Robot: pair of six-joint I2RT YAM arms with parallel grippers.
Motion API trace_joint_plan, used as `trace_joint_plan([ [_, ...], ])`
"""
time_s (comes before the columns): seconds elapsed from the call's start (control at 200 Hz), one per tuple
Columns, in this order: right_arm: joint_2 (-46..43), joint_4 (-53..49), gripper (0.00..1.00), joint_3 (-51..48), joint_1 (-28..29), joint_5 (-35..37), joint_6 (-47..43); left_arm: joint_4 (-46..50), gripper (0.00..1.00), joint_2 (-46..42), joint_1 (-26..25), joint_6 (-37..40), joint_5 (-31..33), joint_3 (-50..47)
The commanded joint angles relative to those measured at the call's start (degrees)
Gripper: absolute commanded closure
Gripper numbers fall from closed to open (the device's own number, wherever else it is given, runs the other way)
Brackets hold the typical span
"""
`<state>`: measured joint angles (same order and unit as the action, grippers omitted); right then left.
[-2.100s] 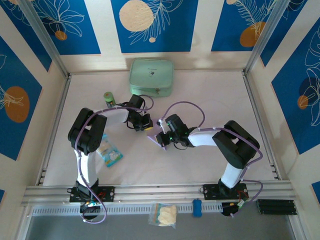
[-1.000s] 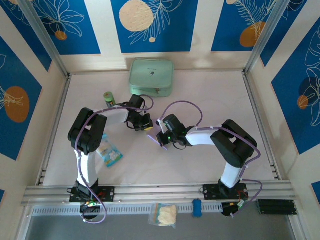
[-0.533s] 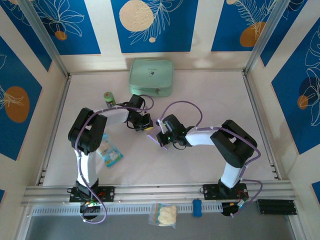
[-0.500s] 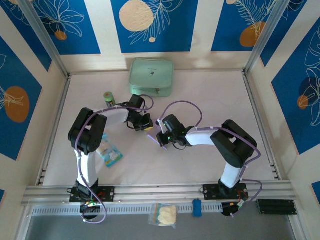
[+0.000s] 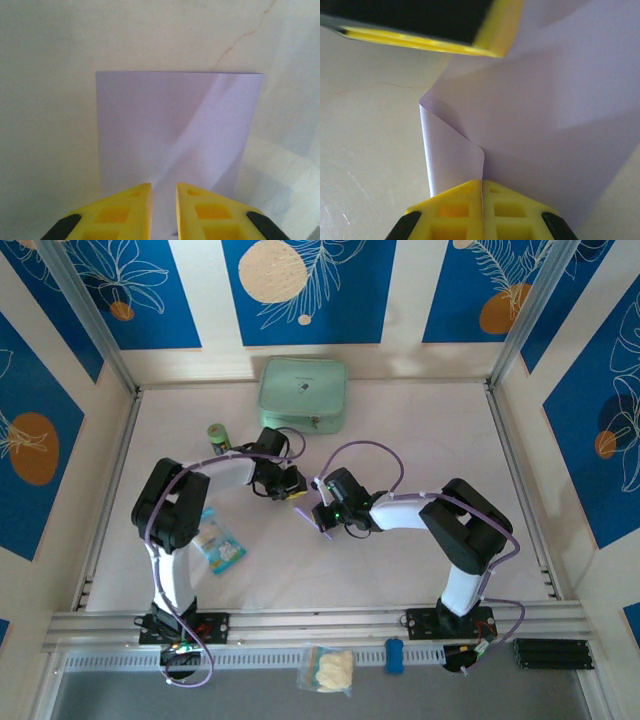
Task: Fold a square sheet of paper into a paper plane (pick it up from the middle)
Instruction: Third fold the triangle at the center of the table.
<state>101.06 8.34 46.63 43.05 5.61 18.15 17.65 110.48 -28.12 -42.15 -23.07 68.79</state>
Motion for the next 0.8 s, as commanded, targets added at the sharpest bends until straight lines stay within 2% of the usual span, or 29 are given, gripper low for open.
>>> trace_joint_plan([
  [0.0, 1.43, -3.63, 1.00, 0.03, -0.42, 0.54, 1.17, -2.40, 0.79, -5.62, -0.39, -4.29, 1.65, -3.61],
  [0.25, 1.87, -4.61, 1.00, 0.48, -0.59, 0.55, 1.69, -18.98, 0.84, -12.83, -1.43, -15.56, -2.40, -17.26],
  [0.45, 2.21, -5.21, 1.00, 0.79, -0.69, 0.57, 1.94, -31.24, 0.89, -13.26, -4.03, -23.87, -2.73, -24.04],
  [0.56, 2.30, -5.23, 1.00, 0.77, -0.68, 0.75, 2.10, -34.62, 0.90, -12.53, -5.03, -26.28, -1.87, -26.21],
  [0.795, 2.39, -5.59, 1.00, 0.74, -0.82, 0.90, 2.16, -35.38, 0.90, -11.38, -5.98, -26.84, -1.36, -27.18],
])
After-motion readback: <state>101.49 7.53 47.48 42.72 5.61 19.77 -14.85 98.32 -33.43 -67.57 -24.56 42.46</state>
